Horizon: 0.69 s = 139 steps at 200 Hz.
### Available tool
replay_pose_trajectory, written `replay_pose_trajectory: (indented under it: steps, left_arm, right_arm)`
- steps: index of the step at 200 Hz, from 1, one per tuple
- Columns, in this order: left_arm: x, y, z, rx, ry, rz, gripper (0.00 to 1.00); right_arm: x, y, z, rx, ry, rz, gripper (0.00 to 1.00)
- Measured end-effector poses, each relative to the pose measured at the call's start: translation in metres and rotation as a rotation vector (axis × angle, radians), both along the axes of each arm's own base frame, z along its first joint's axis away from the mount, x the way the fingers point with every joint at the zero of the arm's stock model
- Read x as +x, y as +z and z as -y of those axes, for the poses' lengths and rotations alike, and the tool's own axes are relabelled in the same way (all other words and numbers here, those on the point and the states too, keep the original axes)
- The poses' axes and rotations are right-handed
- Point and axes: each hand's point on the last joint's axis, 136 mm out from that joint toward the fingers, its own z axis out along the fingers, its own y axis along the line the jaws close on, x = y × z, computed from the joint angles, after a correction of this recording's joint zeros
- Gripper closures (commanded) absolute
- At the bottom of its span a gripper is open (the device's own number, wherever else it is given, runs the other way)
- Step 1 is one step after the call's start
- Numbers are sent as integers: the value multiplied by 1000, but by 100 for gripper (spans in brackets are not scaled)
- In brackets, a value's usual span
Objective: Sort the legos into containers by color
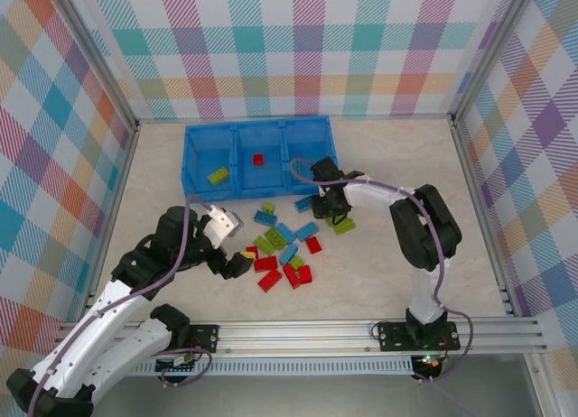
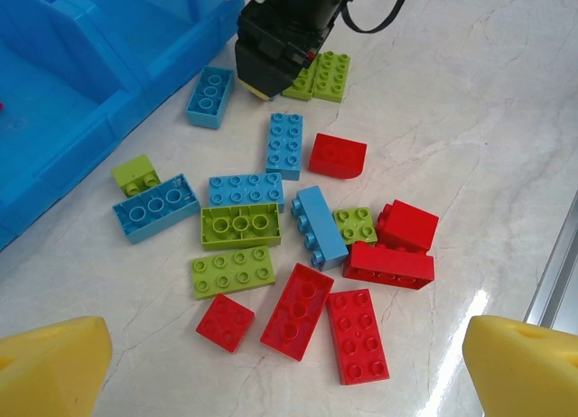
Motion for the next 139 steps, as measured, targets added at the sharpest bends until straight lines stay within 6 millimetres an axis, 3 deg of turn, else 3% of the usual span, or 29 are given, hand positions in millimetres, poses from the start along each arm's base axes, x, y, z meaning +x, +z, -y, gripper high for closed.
replay_pose_trajectory:
  steps: [14,35,55,75,89,109,139]
  left_arm:
    - [0,0,0,1,1,0,0]
    - [1,0,-1,4,6,3,0]
    - [2,0,-1,5,9,6,0]
    - [4,-3,-1,14,14,-2,0]
    - [5,-5,-1,21,18,-8,0]
    - [5,-5,-2,23,22,-1,0]
    - [3,-5,-5,25,30,13,0]
  right_arm:
    - [-2,19,0,34,0,33,71]
    - [3,74,-6,125,5,157,70]
    - [22,130,-17,211,11,303,69]
    - [58,161,-33,246,14,396,68]
    - [86,163,-45,248,10,424,67]
    - [120,142,-53,219,0,415,60]
    - [134,100,-51,163,-6,341,51]
